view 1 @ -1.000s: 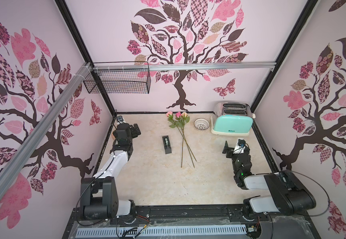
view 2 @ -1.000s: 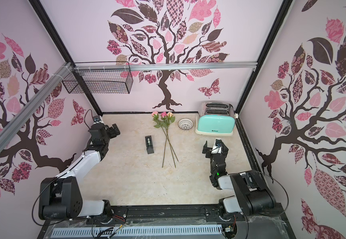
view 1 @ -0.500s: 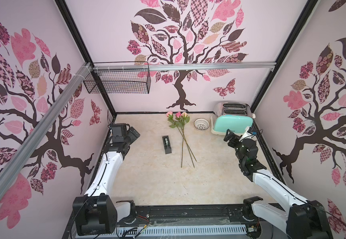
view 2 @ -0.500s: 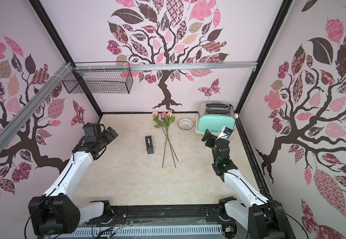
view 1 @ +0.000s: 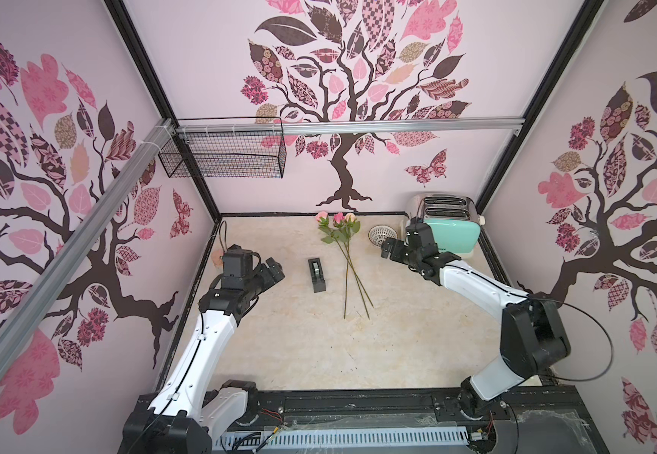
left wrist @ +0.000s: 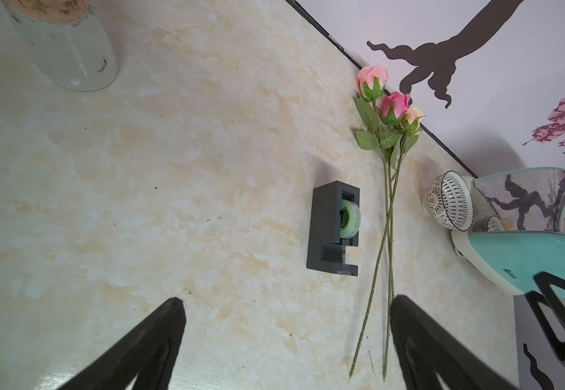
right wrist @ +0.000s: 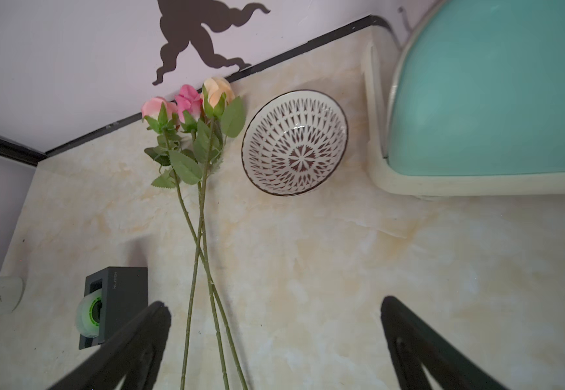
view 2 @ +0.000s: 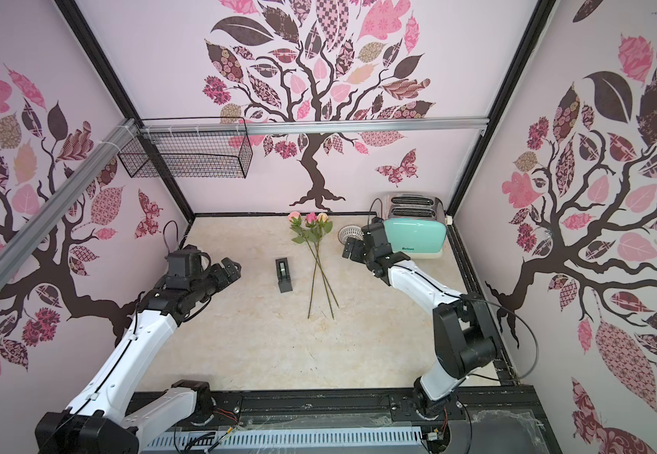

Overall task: Wrap bouquets with tape
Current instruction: Pick up the unwrapped bouquet from the center of the board.

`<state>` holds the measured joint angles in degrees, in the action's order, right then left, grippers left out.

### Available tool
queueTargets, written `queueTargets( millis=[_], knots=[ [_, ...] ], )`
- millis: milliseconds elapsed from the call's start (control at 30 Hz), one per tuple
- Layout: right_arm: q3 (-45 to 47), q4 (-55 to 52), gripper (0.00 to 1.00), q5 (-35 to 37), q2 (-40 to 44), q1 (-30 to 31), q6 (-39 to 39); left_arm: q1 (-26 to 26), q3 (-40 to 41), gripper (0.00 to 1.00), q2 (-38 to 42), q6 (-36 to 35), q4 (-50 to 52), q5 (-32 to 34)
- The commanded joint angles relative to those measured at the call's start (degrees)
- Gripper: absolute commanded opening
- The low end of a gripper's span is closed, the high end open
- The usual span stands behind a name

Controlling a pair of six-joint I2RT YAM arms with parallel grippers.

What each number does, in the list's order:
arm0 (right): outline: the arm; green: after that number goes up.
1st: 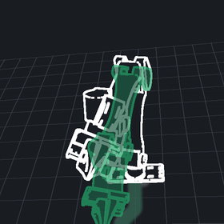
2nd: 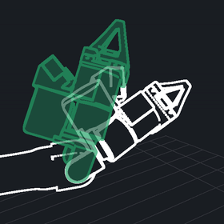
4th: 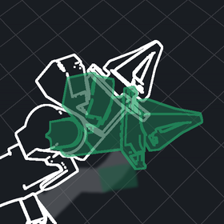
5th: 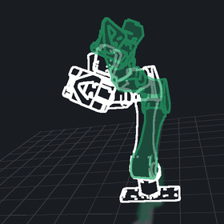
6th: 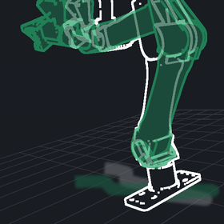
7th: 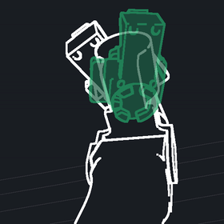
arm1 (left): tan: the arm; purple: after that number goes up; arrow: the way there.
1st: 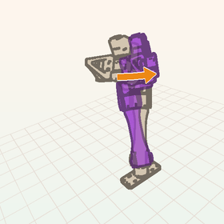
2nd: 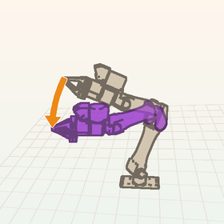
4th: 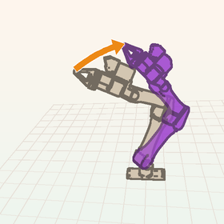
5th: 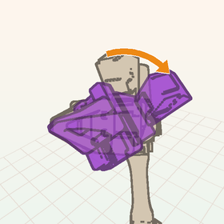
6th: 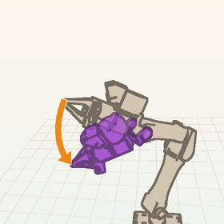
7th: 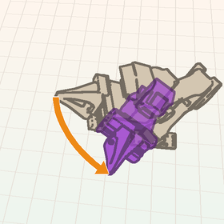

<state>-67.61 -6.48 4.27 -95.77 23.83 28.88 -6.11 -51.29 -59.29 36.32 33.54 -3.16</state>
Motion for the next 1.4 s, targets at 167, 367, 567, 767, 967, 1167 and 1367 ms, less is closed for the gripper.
queueTargets(
  millis=[167, 367, 567, 767, 967, 1167, 1367],
  knots=[
    [-22.27, -14.43, 0.97, 1.60, -19.96, 5.61, -2.79, -0.19, 1.35, 0.98, 2.69, -1.21, 1.62, -3.29],
    [-36.81, -19.87, 0.84, 2.51, -32.32, 7.09, -3.82, -0.22, 2.06, 0.98, 3.00, -0.98, 2.37, -3.70],
    [-47.33, -22.48, 0.76, 2.47, -41.43, 8.54, -5.05, -0.31, 1.81, 0.98, 3.04, -1.11, 3.22, -3.70],
    [-61.41, -29.42, 0.71, 6.06, -52.72, 9.12, -5.93, -0.31, 1.63, 0.98, 3.29, -1.48, 4.68, -3.44],
    [-70.46, -32.50, 0.65, 6.64, -59.54, 9.39, -7.18, -0.26, 1.80, 0.98, 3.65, -1.59, 5.59, -2.73],
    [-70.76, -34.43, 0.52, 9.11, -61.20, 9.73, -8.29, -0.30, 1.66, 0.98, 3.66, -1.71, 6.02, -2.16],
    [-68.99, -35.97, 0.37, 11.10, -61.03, 10.34, -9.96, -0.31, 1.95, 0.98, 3.48, -1.70, 5.93, -2.03]
  ],
)
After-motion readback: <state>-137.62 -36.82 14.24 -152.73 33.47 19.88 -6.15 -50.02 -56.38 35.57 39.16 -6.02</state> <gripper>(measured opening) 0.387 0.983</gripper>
